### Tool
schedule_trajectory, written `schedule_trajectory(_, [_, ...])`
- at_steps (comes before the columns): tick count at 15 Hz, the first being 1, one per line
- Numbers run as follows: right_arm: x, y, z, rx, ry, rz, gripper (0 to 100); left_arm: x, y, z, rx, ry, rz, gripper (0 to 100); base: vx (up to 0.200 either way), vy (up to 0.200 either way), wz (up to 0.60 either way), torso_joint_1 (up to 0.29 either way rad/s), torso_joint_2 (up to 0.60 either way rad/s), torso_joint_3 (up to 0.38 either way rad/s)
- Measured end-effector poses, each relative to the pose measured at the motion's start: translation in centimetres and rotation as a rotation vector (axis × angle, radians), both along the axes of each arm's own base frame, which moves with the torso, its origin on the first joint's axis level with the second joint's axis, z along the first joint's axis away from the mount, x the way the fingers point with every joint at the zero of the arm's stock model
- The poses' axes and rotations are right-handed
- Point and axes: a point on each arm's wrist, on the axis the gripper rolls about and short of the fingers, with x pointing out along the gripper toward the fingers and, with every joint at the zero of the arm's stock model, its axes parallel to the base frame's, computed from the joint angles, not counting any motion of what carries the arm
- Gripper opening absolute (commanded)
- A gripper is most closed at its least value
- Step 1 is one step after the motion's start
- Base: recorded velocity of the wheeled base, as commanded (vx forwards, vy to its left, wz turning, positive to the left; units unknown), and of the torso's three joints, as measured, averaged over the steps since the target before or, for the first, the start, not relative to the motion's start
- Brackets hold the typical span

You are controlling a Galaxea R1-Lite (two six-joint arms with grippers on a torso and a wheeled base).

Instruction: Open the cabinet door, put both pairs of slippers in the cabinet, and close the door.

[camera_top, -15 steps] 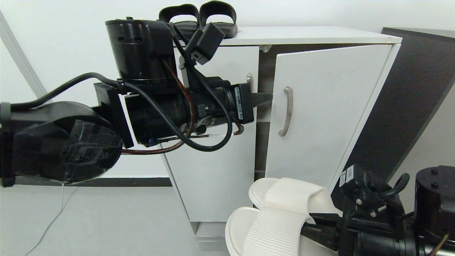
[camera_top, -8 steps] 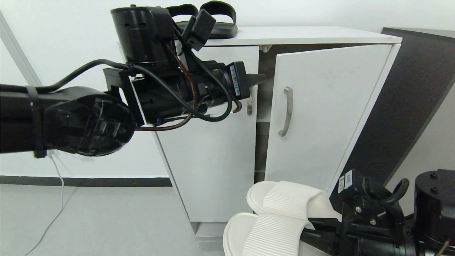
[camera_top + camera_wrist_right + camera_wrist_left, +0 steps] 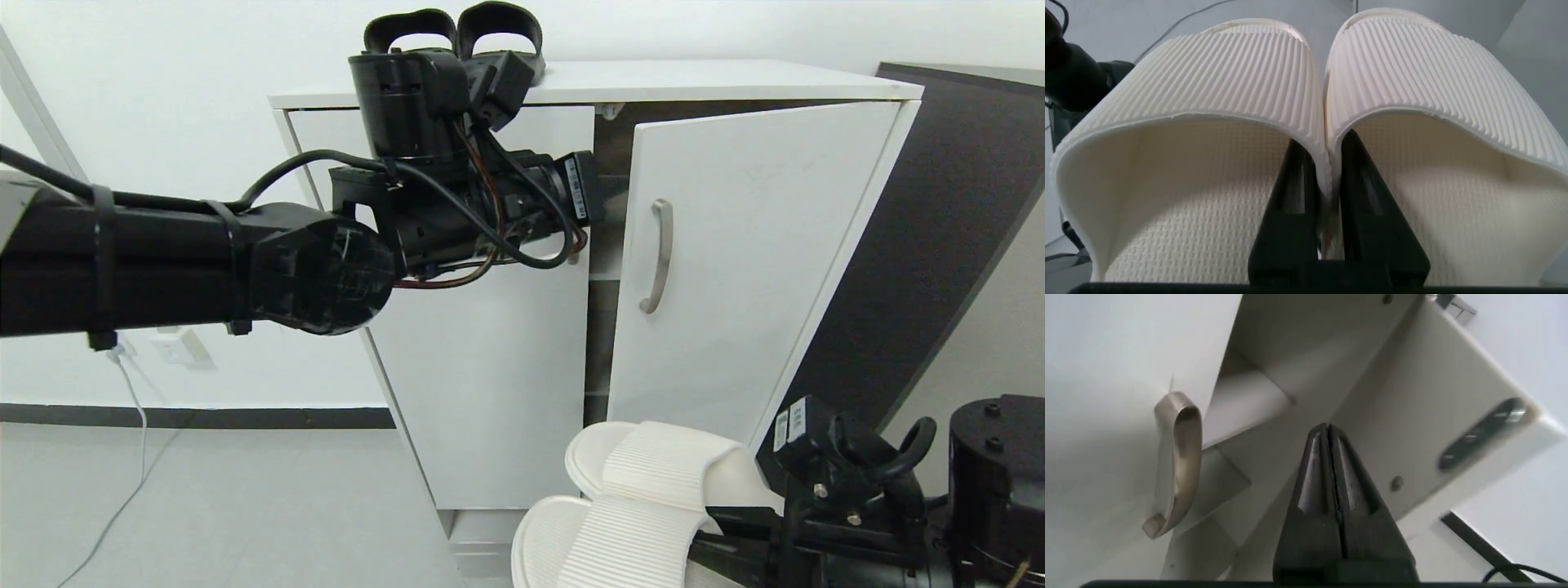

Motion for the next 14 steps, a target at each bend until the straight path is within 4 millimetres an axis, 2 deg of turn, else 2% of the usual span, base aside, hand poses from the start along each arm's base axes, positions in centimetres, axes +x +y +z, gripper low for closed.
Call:
schedule_trajectory(3, [-0.1,-0.1,-0.4,-0.024,-0.014,0.011,0,0.5,-0.3,-0.6,0.008,0.012,0.004,0,-0.200,0.000,0.00,0.002,0.00,-0.001])
schedule_trajectory(6, [-0.7,-0.2,-1.0,-0.049,-0.007,0.033,0,-0.4,-1.4,-1.2,0.008,-0.002,-0.033,0,-0.200,0.000,0.00,0.002,0.00,0.007])
schedule_trajectory(10, [-1.4,-0.1,-1.5,-0.064,0.003,0.064,0,-3.5,-4.3,-2.3,-0.079,-0.104,-0.140,0,0.000,0.000,0.00,0.000,0.00,0.000])
schedule_trajectory(14, [-1.4,-0.1,-1.5,-0.062,0.000,0.066,0,-3.7,-4.6,-3.1,-0.069,-0.086,-0.143,0,0.000,0.000,0.00,0.000,0.00,0.000])
